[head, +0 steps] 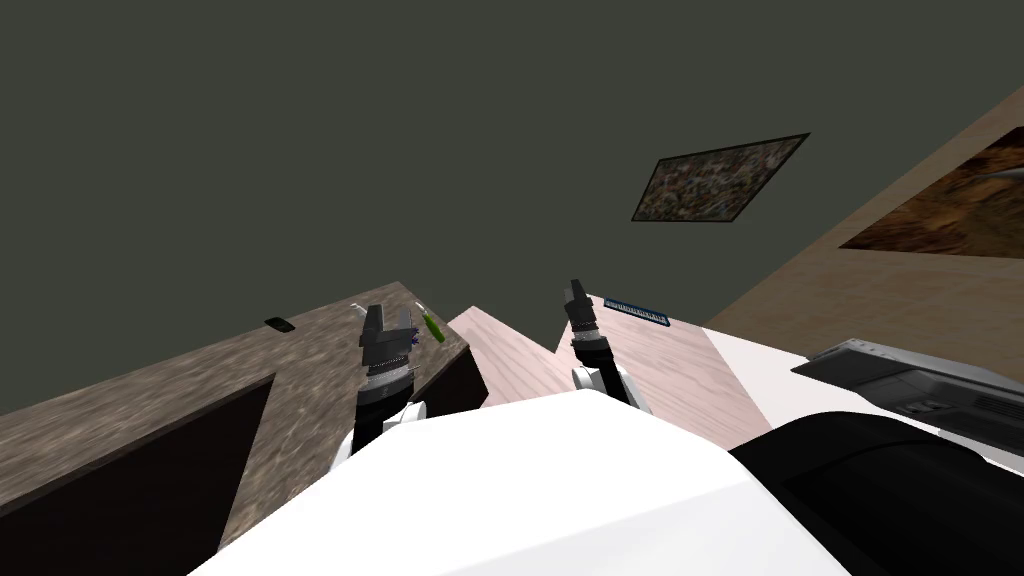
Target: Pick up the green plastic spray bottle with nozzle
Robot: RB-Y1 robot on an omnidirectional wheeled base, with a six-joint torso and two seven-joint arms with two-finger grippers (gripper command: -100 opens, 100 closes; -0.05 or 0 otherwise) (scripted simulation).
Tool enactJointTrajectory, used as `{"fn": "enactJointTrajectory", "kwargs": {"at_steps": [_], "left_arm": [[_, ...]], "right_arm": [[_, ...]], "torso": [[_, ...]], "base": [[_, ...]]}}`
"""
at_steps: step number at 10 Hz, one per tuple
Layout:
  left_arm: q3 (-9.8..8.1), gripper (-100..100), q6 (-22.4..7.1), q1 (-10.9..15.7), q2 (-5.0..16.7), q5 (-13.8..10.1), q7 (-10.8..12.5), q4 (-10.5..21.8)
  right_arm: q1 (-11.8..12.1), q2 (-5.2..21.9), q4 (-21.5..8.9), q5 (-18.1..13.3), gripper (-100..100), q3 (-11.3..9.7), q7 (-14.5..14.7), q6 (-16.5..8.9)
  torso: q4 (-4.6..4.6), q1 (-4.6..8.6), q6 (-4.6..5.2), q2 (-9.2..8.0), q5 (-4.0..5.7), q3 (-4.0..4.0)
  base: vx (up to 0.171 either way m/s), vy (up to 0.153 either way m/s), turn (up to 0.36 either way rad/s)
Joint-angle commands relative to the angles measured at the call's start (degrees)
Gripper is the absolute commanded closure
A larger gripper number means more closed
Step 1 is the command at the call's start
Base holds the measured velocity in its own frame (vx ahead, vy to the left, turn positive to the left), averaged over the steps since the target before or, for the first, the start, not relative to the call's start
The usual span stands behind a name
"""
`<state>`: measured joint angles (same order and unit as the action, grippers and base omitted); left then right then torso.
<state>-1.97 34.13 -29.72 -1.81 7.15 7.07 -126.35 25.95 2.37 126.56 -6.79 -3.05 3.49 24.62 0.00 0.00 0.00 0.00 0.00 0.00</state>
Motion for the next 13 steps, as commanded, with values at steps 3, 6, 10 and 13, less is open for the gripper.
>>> {"fn": "enactJointTrajectory", "kwargs": {"at_steps": [3, 6, 10, 13], "left_arm": [[-0.77, -100, -1.5, -1.2, 5.1, -0.2, -0.3, 0.5], [-2.06, -100, -4.0, -3.2, 9.6, -0.5, -0.8, 1.2], [-4.47, -100, -8.6, -7.1, 14.6, -1.1, -1.7, 2.2], [-6.64, -100, -12.7, -10.6, 18.0, -1.6, -2.5, 3.1]], "right_arm": [[0.0, 0.0, 0.0, 0.0, 0, 0.0, 0.0, 0.0], [0.0, 0.0, 0.0, 0.0, 0, 0.0, 0.0, 0.0], [0.0, 0.0, 0.0, 0.0, 0, 0.0, 0.0, 0.0], [0.0, 0.0, 0.0, 0.0, 0, 0.0, 0.0, 0.0]], "torso": [[-0.02, 0.06, 0.00, 0.07, 0.01, -0.04], [-0.04, 0.20, 0.00, 0.16, 0.04, -0.09], [-0.07, 0.28, 0.00, 0.31, 0.06, -0.17], [-0.06, 0.30, 0.00, 0.27, 0.07, -0.16]], "base": [[0.026, -0.024, -0.004], [0.049, -0.054, -0.005], [0.076, -0.077, -0.009], [0.079, -0.086, -0.009]]}}
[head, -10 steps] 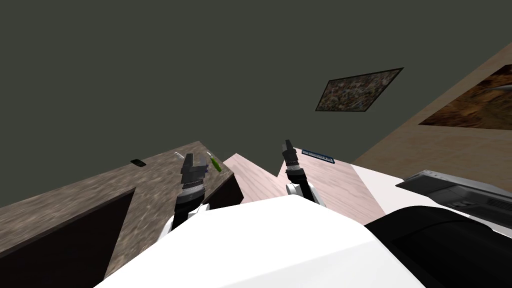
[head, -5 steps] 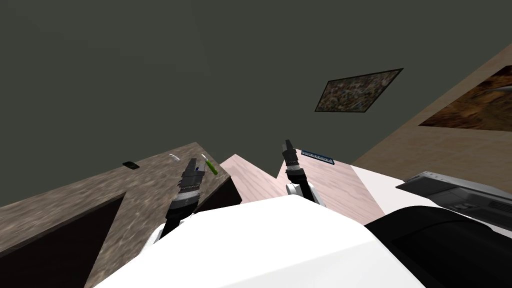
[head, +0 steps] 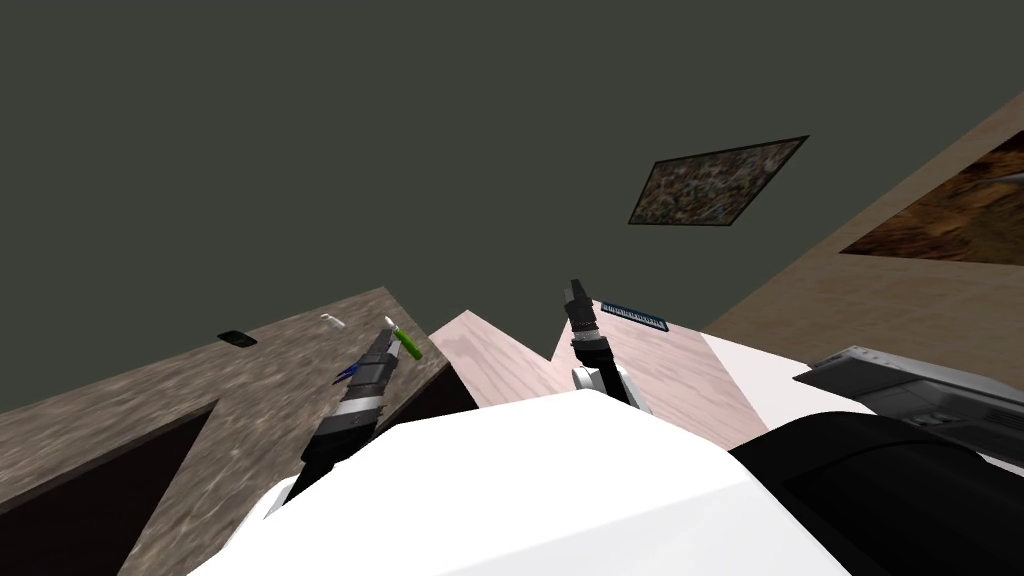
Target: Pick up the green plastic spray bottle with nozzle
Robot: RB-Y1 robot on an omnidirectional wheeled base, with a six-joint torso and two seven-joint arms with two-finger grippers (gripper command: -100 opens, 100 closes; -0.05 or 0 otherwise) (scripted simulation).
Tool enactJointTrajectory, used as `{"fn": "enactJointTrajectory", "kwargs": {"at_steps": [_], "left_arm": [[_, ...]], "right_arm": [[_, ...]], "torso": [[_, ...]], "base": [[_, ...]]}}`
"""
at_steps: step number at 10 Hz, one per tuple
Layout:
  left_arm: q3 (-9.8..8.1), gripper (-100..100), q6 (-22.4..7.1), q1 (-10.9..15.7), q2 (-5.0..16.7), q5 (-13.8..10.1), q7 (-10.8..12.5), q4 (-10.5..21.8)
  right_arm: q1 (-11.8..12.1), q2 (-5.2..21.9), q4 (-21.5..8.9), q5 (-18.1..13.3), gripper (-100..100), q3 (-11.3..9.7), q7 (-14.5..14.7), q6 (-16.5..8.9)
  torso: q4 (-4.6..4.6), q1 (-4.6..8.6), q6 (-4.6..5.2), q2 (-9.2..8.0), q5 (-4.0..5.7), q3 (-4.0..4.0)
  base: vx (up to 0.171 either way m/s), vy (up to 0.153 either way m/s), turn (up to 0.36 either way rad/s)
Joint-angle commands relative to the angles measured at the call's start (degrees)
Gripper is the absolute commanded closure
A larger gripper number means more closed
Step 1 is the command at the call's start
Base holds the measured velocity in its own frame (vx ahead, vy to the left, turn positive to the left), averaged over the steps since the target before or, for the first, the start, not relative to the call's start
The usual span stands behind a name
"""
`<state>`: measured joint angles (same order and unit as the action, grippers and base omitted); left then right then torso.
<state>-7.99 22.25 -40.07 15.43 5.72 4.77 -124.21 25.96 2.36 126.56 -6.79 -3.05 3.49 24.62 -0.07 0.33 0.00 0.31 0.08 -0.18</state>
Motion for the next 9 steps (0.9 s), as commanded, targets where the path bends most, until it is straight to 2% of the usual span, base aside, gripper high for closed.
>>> {"fn": "enactJointTrajectory", "kwargs": {"at_steps": [1, 3, 4, 6, 7, 9], "left_arm": [[-1.39, -100, -2.3, -1.5, 2.0, -0.4, -0.4, 1.2], [-3.00, -100, -5.2, -4.1, 4.3, -0.7, -1.0, 1.8], [-3.00, -100, -5.3, -4.1, 4.3, -0.7, -1.0, 1.8], [-4.66, -100, -8.4, -6.8, 6.9, -1.1, -1.6, 2.6], [-4.66, -100, -8.5, -6.8, 6.9, -1.1, -1.6, 2.6], [-6.37, -100, -11.8, -9.5, 9.8, -1.5, -2.3, 3.5]], "right_arm": [[0.0, 0.0, 0.0, 0.0, 0, 0.0, 0.0, 0.0], [0.0, 0.0, 0.0, 0.0, 0, 0.0, 0.0, 0.0], [0.0, 0.0, 0.0, 0.0, 0, 0.0, 0.0, 0.0], [0.0, 0.0, 0.0, 0.0, 0, 0.0, 0.0, 0.0], [0.0, 0.0, 0.0, 0.0, 0, 0.0, 0.0, 0.0], [0.0, 0.0, 0.0, 0.0, 0, 0.0, 0.0, 0.0]], "torso": [[0.00, 0.00, 0.00, 0.00, 0.00, 0.00], [-0.03, 0.07, 0.01, 0.12, 0.01, -0.07], [-0.03, 0.07, 0.01, 0.12, 0.02, -0.07], [0.02, -0.09, 0.00, -0.13, -0.02, 0.07], [0.01, 0.00, 0.00, -0.06, 0.00, 0.03], [0.01, -0.13, 0.01, -0.06, -0.02, 0.03]], "base": [[0.106, -0.106, -0.011], [0.119, -0.110, -0.009], [0.058, -0.067, 0.000], [0.061, -0.079, -0.016], [0.065, -0.066, 0.008], [0.084, -0.059, -0.015]]}}
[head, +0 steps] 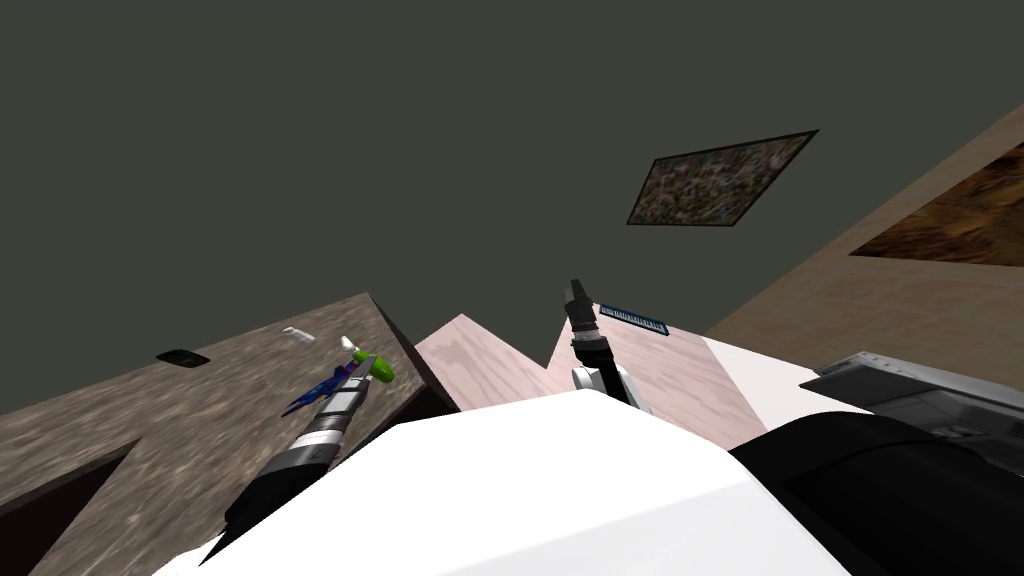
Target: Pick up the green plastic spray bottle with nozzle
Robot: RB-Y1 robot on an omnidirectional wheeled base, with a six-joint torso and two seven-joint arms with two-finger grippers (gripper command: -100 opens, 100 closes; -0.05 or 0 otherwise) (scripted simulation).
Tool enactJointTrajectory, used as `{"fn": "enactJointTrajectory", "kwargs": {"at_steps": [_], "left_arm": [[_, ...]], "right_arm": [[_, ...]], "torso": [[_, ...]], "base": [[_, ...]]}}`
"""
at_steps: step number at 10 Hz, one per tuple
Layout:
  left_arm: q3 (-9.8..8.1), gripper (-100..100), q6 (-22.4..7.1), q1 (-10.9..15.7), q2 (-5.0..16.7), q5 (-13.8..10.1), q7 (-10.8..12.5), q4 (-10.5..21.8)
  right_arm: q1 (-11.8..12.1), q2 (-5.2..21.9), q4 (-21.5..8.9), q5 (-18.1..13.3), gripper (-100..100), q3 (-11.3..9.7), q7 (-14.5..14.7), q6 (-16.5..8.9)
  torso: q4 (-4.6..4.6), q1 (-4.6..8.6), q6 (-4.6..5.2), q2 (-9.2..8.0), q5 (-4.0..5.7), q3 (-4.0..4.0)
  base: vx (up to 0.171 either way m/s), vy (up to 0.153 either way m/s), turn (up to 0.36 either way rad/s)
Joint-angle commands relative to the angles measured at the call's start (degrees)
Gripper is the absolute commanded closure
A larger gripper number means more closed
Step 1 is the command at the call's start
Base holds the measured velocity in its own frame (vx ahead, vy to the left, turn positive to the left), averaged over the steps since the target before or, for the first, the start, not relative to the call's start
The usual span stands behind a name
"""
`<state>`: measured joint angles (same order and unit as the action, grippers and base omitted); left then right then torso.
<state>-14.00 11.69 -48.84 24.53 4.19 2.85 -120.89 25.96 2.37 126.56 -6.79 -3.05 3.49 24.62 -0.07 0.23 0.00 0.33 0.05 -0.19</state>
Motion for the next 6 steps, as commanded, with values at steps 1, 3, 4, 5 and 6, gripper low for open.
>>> {"fn": "enactJointTrajectory", "kwargs": {"at_steps": [1, 3, 4, 5, 6], "left_arm": [[-1.22, -100, -2.9, -2.1, 2.2, -0.2, -0.7, 0.6], [-2.09, -100, -4.7, -3.5, 3.7, -0.4, -1.0, 1.2], [-2.96, -100, -6.4, -4.8, 5.3, -0.7, -1.4, 1.8], [-2.96, -100, -6.4, -4.8, 5.3, -0.7, -1.4, 1.8], [-3.83, -100, -8.1, -6.2, 6.8, -0.9, -1.7, 2.4]], "right_arm": [[0.0, 0.0, 0.0, 0.0, 0, 0.0, 0.0, 0.0], [0.0, 0.0, 0.0, 0.0, 0, 0.0, 0.0, 0.0], [0.0, 0.0, 0.0, 0.0, 0, 0.0, 0.0, 0.0], [0.0, 0.0, 0.0, 0.0, 0, 0.0, 0.0, 0.0], [0.0, 0.0, 0.0, 0.0, 0, 0.0, 0.0, 0.0]], "torso": [[0.00, 0.00, 0.00, 0.00, 0.00, 0.00], [0.01, 0.07, 0.01, -0.05, 0.02, 0.02], [0.02, 0.04, 0.00, -0.10, 0.01, 0.05], [0.02, 0.09, 0.00, -0.07, 0.02, 0.04], [0.02, 0.06, 0.01, -0.08, 0.02, 0.04]], "base": [[0.106, -0.097, -0.013], [0.064, -0.073, -0.005], [0.075, -0.092, -0.013], [0.068, -0.076, 0.003], [0.069, -0.063, -0.014]]}}
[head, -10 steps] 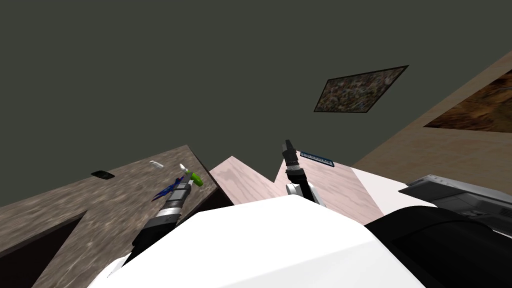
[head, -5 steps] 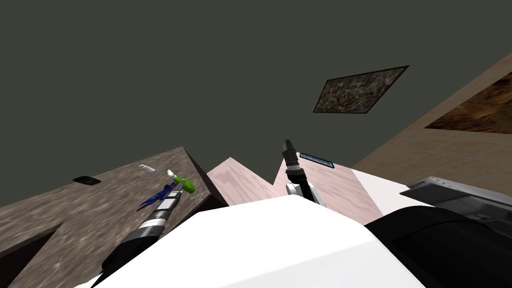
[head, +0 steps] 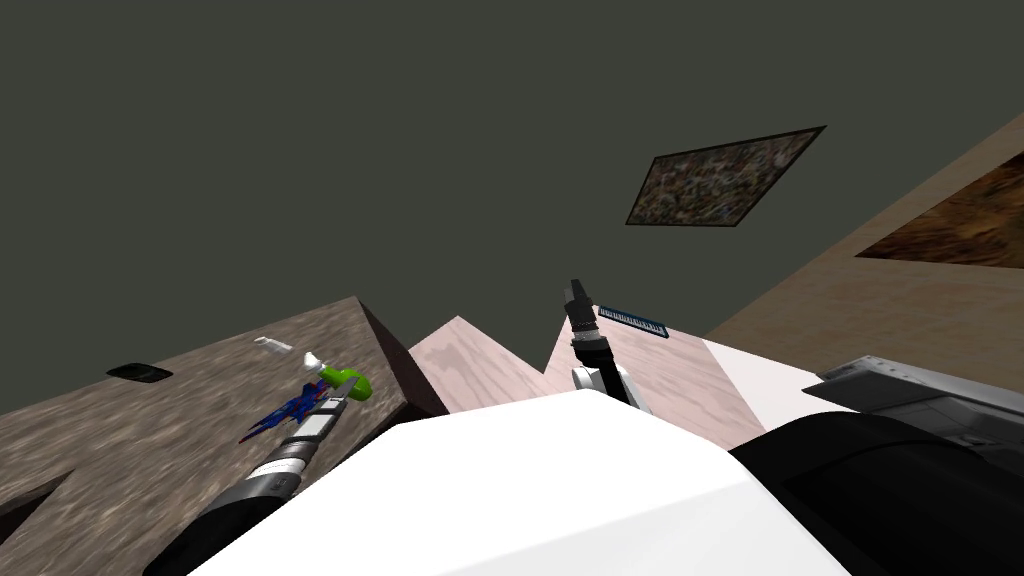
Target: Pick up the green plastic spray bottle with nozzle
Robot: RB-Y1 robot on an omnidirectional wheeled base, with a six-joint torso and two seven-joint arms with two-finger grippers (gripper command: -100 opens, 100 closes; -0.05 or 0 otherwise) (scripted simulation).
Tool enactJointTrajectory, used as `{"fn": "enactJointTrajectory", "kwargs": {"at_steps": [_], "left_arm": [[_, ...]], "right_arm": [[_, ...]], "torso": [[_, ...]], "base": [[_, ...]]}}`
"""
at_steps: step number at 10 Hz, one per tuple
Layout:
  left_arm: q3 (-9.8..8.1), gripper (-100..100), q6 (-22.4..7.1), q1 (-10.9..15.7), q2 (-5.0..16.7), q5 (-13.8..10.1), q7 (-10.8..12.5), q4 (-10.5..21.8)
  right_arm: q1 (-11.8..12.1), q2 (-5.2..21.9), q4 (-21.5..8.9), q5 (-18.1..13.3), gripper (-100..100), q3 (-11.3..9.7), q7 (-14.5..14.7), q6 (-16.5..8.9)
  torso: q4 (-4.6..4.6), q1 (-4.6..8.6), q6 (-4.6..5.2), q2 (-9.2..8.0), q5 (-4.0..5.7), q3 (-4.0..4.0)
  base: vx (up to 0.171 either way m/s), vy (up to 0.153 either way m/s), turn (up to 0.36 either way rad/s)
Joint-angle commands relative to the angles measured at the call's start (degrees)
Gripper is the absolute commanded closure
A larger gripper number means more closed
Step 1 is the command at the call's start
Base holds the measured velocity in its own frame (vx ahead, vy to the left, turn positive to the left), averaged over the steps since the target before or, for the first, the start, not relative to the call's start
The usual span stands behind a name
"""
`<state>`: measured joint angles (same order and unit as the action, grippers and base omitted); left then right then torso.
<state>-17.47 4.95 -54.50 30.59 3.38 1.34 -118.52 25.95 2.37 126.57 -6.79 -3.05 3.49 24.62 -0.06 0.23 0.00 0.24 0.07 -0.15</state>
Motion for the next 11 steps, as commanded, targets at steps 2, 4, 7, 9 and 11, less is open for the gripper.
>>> {"fn": "enactJointTrajectory", "kwargs": {"at_steps": [2, 4, 7, 9, 11], "left_arm": [[-2.09, -100, -4.5, -3.2, 4.0, -0.5, -0.8, 1.3], [-3.77, -100, -8.2, -5.8, 7.2, -1.0, -1.5, 2.6], [-6.15, -100, -13.0, -9.4, 12.1, -1.6, -2.4, 4.6], [-6.88, -100, -14.5, -10.5, 13.6, -1.8, -2.7, 5.2], [-8.23, -100, -17.2, -12.6, 16.5, -2.1, -3.2, 6.2]], "right_arm": [[0.0, 0.0, 0.0, 0.0, 0, 0.0, 0.0, 0.0], [0.0, 0.0, 0.0, 0.0, 0, 0.0, 0.0, 0.0], [0.0, 0.0, 0.0, 0.0, 0, 0.0, 0.0, 0.0], [0.0, 0.0, 0.0, 0.0, 0, 0.0, 0.0, 0.0], [0.0, 0.0, 0.0, 0.0, 0, 0.0, 0.0, 0.0]], "torso": [[-0.01, 0.06, 0.01, 0.06, 0.01, -0.03], [-0.04, 0.22, 0.01, 0.18, 0.04, -0.11], [-0.03, 0.19, 0.01, 0.12, 0.04, -0.07], [-0.02, -0.01, 0.01, 0.07, 0.00, -0.05], [0.00, -0.04, 0.01, 0.03, -0.02, -0.02]], "base": [[0.102, -0.100, -0.014], [0.114, -0.120, -0.011], [0.104, -0.104, -0.011], [0.073, -0.045, -0.004], [0.077, -0.074, -0.016]]}}
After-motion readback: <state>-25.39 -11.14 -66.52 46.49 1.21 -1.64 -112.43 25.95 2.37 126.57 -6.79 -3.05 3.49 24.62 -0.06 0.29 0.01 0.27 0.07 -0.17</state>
